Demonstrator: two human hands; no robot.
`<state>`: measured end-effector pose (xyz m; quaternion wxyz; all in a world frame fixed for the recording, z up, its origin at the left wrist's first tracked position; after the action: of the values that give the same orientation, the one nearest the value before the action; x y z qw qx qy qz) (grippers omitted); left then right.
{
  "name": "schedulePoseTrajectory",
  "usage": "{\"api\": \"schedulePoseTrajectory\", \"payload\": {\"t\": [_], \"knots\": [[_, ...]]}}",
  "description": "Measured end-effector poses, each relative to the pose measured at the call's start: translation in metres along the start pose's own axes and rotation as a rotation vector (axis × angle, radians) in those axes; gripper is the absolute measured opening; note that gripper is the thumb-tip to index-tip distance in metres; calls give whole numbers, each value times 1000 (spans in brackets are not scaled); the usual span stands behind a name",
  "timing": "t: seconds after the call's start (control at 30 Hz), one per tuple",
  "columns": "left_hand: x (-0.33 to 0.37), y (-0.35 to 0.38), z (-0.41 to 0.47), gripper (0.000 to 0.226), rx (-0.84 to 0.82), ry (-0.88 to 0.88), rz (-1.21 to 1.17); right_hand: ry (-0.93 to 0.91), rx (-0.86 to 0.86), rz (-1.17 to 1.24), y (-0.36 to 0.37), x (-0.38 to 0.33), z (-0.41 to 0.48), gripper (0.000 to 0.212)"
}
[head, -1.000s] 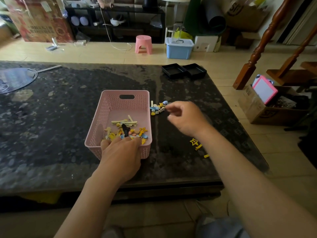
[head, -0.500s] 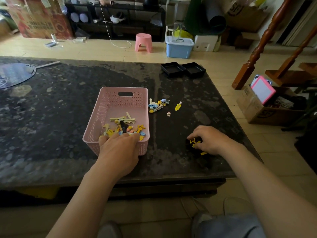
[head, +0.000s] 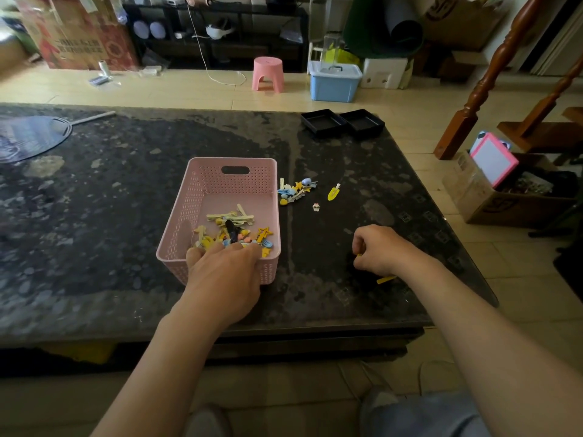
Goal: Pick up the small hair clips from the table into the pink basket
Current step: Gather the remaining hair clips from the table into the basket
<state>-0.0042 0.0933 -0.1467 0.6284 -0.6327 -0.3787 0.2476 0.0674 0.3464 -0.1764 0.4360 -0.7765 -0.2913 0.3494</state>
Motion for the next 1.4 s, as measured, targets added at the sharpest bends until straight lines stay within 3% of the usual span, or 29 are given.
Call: {"api": "schedulePoseTrajectory", "payload": {"t": [0.23,0.83,1.0,1.4], "knots": [[1,-1,-1,15,1,-1,4,14,58,47,-3,7,2,17],[1,-1,-1,5,4,7,-28,93,-5,104,-1,8,4,12],[2,-1,0,13,5,-3,-15,85,9,98,0,5,2,14],[1,-1,-1,10,-1,1,-25,105,-9,126,0,2,2,13]]}}
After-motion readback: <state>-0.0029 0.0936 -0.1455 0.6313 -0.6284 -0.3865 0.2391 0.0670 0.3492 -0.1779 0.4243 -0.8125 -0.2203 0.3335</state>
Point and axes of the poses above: each hand's wrist, its own z-axis towards the middle knuckle, its own y-axis out of the palm, x = y × z, the point moved 3 cm from there along z, towards the middle knuckle
